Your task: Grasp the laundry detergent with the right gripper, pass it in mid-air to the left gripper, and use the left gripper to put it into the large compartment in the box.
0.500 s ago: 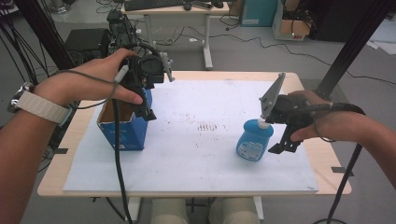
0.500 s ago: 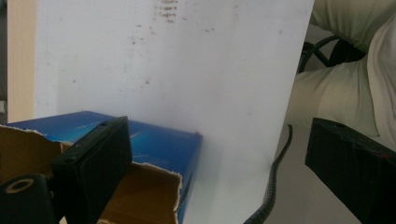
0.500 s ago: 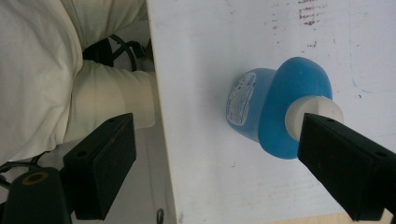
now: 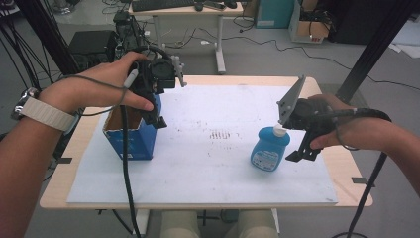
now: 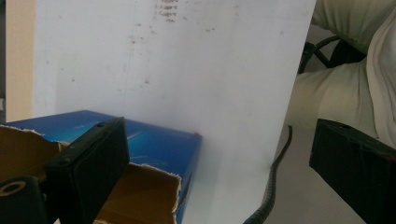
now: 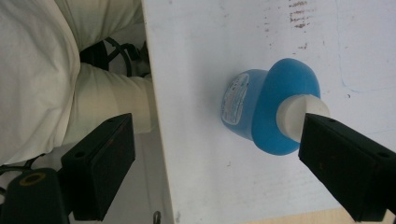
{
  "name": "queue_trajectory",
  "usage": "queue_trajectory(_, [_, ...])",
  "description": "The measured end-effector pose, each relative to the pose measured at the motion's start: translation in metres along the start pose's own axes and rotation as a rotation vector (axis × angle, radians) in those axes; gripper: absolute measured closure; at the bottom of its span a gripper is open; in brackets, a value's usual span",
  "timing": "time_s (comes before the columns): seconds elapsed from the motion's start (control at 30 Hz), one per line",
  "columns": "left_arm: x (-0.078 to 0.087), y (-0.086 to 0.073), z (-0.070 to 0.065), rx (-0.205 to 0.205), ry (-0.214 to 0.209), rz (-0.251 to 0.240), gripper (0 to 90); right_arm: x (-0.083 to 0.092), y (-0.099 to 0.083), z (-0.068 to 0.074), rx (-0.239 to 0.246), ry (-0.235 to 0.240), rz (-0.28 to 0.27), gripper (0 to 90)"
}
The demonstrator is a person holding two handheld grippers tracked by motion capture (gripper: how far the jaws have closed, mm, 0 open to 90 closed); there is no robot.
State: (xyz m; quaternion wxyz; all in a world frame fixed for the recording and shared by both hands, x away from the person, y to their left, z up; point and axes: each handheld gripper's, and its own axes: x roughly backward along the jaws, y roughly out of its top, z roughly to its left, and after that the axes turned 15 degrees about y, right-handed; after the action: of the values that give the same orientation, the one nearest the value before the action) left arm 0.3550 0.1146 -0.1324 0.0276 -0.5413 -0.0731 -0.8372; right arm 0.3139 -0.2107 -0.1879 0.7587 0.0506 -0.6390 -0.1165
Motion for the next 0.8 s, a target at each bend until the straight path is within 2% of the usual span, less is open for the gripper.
queue_trajectory(0.23, [-0.002, 0.0, -0.002, 0.006, -0.009, -0.005, 6.0, 0.004, 0.001, -0.001, -0.001, -0.023, -0.006, 8.1])
queue_trajectory(0.43, [-0.004, -0.002, -0.003, 0.013, -0.012, -0.019, 6.6, 0.005, 0.002, -0.001, -0.011, -0.02, -0.005, 8.1])
queue_trajectory(0.5, [-0.005, -0.003, -0.003, 0.013, -0.016, -0.02, 6.5, 0.005, 0.002, -0.002, 0.001, -0.024, -0.006, 7.5])
queue_trajectory(0.8, [-0.009, -0.002, -0.003, 0.007, -0.022, -0.021, 6.3, 0.011, 0.004, -0.002, 0.001, -0.03, -0.007, 7.9])
